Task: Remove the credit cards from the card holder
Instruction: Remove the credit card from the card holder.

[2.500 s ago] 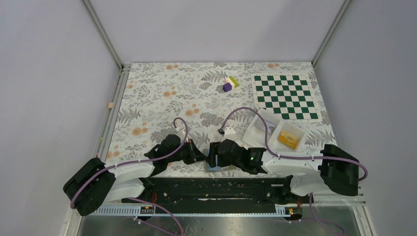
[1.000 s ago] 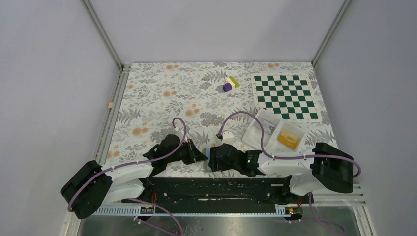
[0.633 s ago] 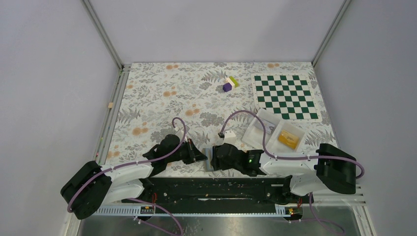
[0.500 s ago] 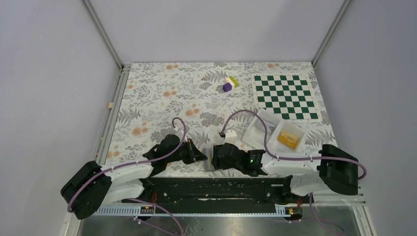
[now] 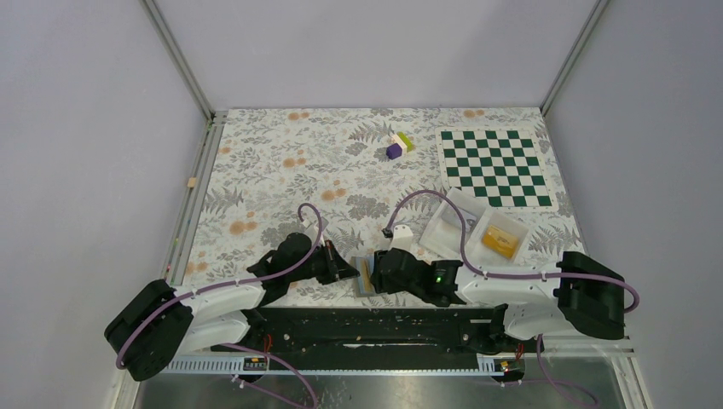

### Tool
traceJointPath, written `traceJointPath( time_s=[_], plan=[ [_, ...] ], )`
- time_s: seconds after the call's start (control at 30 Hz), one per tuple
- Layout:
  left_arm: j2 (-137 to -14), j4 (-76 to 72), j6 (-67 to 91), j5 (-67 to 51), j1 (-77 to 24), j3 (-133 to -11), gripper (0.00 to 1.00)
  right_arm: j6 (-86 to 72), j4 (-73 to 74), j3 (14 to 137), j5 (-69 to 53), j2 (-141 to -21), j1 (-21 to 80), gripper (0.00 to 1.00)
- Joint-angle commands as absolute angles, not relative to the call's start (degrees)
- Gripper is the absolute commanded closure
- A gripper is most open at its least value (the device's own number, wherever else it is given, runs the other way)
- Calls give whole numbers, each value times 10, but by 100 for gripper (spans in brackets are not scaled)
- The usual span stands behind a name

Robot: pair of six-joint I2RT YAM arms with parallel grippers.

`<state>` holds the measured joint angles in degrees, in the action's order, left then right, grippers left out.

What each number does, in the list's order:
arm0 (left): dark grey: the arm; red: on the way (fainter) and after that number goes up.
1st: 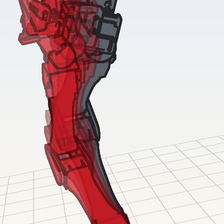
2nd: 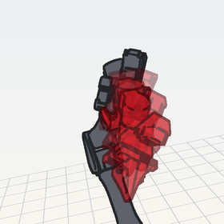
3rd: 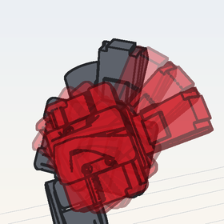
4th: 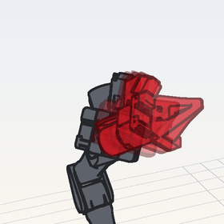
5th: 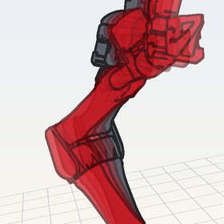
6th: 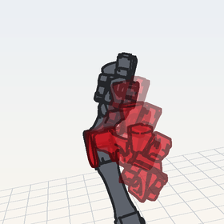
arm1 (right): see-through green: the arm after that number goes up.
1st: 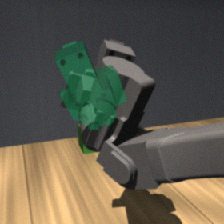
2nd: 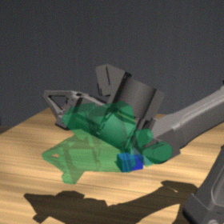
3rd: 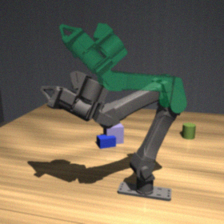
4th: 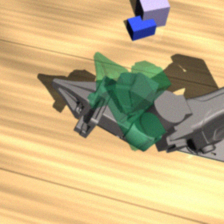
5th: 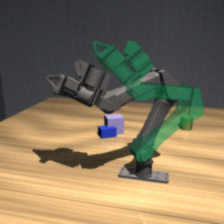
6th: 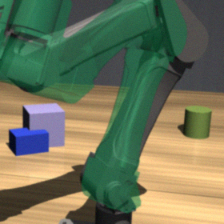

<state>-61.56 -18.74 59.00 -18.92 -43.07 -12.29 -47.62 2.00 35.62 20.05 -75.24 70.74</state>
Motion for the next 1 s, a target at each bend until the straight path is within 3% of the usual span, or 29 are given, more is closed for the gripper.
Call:
traceJointPath(
  time_s=[0.0,0.57,0.97],
  plan=[
    [-603,-201,591,-185,-432,-135,100,-475,50,345,240,-734,710,55],
    [-606,-202,586,-186,-433,-132,100,-461,54,313,260,-690,705,62],
    [-611,-199,575,-187,-433,-129,100,-458,148,342,285,-614,702,54]
  ],
)
